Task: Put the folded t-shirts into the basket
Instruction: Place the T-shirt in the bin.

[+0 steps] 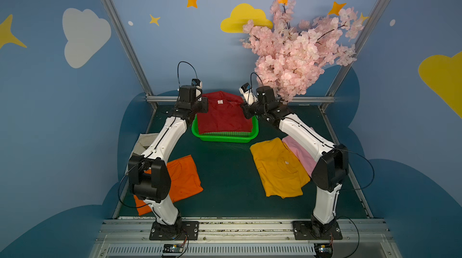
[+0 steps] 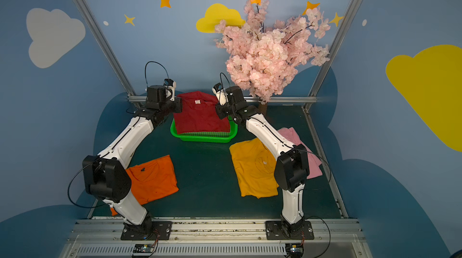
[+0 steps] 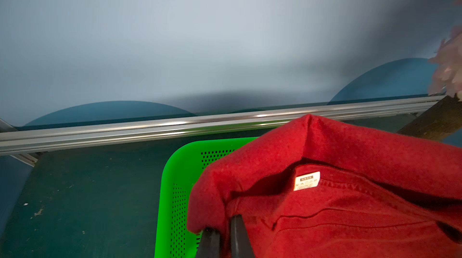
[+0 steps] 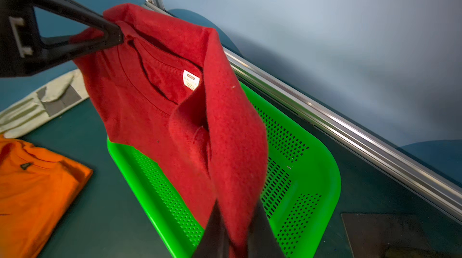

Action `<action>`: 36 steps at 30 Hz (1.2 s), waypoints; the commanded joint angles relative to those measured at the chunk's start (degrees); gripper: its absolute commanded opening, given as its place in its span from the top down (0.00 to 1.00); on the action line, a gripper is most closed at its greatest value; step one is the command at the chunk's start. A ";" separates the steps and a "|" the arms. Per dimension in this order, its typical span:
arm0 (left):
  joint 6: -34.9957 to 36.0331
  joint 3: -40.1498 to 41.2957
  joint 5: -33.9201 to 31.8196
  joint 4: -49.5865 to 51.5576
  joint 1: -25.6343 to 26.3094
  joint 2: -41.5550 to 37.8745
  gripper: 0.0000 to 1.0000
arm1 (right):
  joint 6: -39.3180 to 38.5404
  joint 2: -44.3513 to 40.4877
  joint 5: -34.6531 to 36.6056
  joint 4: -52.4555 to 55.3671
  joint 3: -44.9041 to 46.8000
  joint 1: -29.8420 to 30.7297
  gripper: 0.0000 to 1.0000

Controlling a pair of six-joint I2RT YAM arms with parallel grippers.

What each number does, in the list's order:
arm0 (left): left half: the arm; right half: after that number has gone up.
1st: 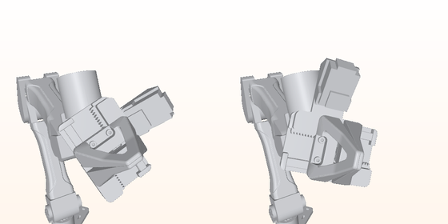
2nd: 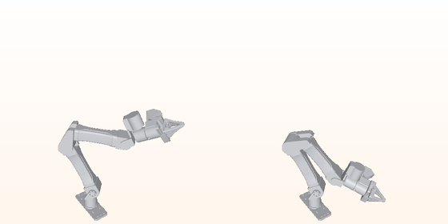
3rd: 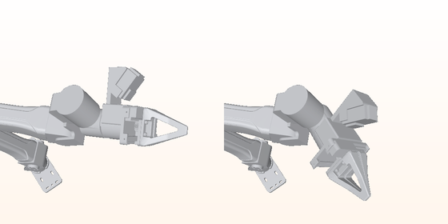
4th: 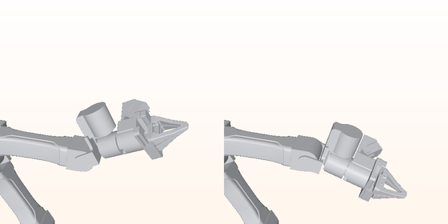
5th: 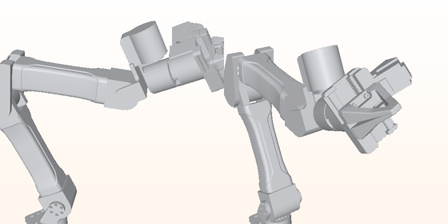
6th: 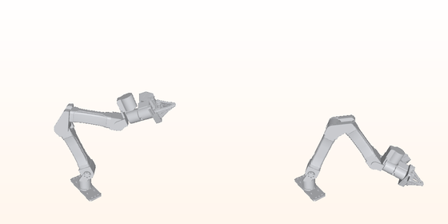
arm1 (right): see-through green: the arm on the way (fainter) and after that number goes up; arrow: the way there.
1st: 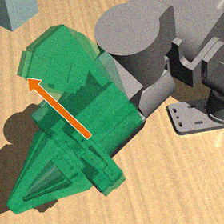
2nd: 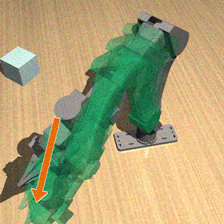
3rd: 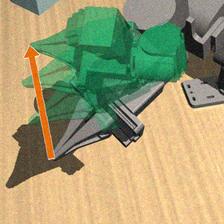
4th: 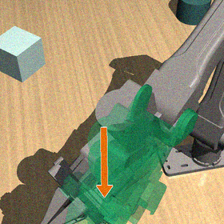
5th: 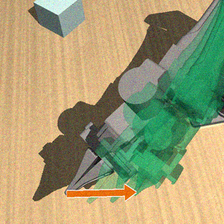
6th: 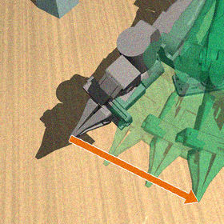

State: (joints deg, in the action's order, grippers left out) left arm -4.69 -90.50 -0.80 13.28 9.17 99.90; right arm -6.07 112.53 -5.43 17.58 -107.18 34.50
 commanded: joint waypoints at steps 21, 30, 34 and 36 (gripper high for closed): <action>3.50 0.58 1.22 -0.07 -0.56 8.61 0.97 | 0.42 8.07 1.52 0.86 1.19 -0.56 1.00; 5.79 -3.80 -3.00 -0.61 -0.56 15.54 0.90 | 0.48 14.71 10.31 -0.29 -2.70 -0.87 0.93; 6.23 -7.48 -4.37 -1.06 -0.56 19.73 0.78 | -0.10 19.36 16.48 -0.38 -6.61 -0.93 0.79; 6.23 -10.03 -4.56 -0.58 -0.55 22.14 0.67 | -0.17 21.87 20.08 -0.54 -9.22 -0.89 0.70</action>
State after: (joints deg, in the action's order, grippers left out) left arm 0.69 -97.62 -3.90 13.08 8.99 119.81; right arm -6.35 131.68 7.77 18.33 -112.49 33.85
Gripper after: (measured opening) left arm 0.282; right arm 0.271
